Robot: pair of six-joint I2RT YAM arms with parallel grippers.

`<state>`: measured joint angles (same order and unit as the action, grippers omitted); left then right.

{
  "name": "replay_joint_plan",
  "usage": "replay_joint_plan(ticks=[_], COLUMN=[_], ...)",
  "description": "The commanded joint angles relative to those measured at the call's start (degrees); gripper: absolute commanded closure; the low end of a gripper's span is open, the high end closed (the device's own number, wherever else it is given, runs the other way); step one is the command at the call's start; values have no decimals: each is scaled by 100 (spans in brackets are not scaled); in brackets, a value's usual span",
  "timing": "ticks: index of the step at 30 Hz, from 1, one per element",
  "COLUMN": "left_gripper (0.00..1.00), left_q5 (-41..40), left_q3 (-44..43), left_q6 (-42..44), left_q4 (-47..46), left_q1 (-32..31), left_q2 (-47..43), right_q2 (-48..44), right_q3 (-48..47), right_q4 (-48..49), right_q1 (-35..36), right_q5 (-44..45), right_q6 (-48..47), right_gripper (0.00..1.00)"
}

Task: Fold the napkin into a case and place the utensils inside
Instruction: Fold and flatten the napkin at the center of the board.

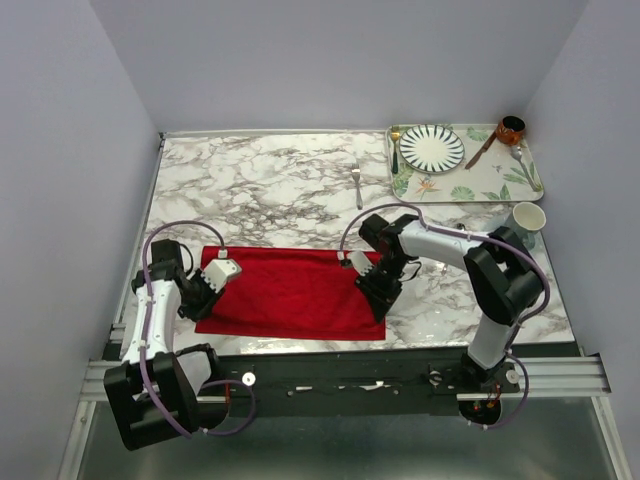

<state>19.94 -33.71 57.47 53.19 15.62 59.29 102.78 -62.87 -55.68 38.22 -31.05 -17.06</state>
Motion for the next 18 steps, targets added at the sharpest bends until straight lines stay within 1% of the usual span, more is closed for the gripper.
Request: replay_joint_plan(ticks=[1, 4, 6, 12, 14, 16, 18], left_gripper=[62, 55, 55, 61, 63, 66, 67], left_q5=[-131, -87, -96, -131, -122, -114, -96], left_q3=[128, 154, 225, 260, 269, 295, 304], left_q6=[379, 484, 554, 581, 572, 563, 528], left_q4=[51, 104, 69, 7, -10, -45, -45], left_q1=[-15, -15, -24, -24, -24, -24, -15], left_q2=[-181, -154, -154, -40, -49, -14, 47], right_q2=[-355, -504, -540, -706, -847, -952, -988], right_q3=[108, 135, 135, 152, 205, 258, 345], right_q4=[-75, -22, 13, 224, 303, 470, 654], right_q1=[72, 107, 125, 203, 379, 624, 792], right_q5=[213, 239, 266, 204, 309, 555, 879], right_q6=[-148, -122, -96, -52, -104, -200, -263], right_gripper=[67, 66, 65, 61, 59, 59, 59])
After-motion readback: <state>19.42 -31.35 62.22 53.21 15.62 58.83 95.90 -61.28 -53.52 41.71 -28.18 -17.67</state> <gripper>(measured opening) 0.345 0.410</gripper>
